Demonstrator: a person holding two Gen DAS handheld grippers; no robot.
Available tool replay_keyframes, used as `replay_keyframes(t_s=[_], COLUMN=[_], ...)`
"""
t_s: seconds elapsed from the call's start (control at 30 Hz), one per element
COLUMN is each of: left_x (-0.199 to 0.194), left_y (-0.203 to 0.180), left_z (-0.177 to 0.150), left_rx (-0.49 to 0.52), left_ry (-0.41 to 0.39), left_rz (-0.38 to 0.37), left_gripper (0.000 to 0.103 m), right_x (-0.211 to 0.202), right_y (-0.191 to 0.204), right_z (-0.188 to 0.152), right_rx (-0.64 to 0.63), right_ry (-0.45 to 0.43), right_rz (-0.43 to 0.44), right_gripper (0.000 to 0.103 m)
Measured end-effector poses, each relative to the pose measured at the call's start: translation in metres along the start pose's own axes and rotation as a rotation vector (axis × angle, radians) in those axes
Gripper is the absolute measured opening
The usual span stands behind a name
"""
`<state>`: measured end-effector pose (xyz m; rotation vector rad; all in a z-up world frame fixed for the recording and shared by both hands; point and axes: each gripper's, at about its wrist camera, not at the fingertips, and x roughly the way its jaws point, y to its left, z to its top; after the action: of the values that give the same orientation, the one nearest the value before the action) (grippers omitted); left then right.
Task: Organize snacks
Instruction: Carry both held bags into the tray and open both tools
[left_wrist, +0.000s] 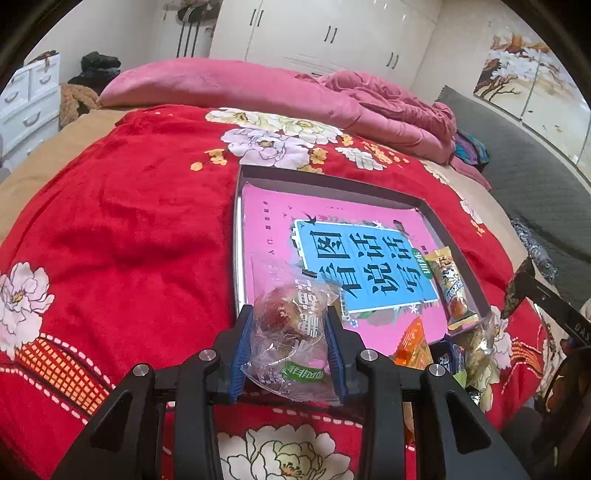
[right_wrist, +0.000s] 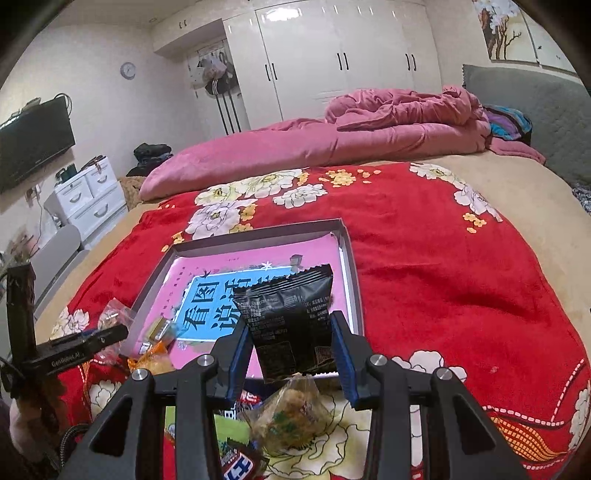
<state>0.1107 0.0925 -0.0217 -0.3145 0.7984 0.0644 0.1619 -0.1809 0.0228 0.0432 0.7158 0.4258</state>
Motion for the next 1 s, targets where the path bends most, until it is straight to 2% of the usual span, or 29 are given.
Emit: replay_keyframes(t_s=[1.0], left_x=[0.024], left_y=[-0.003], left_z=[0.002], left_rx=[-0.009], left_ry=[0.041], left_rz=[-0.021], left_gripper=[0.038], right_x=[0.044], right_y=[-0.014], right_z=[0.002], right_rx=[0.052], right_ry=[0.065], right_rz=[-0.007], right_gripper=[0.042])
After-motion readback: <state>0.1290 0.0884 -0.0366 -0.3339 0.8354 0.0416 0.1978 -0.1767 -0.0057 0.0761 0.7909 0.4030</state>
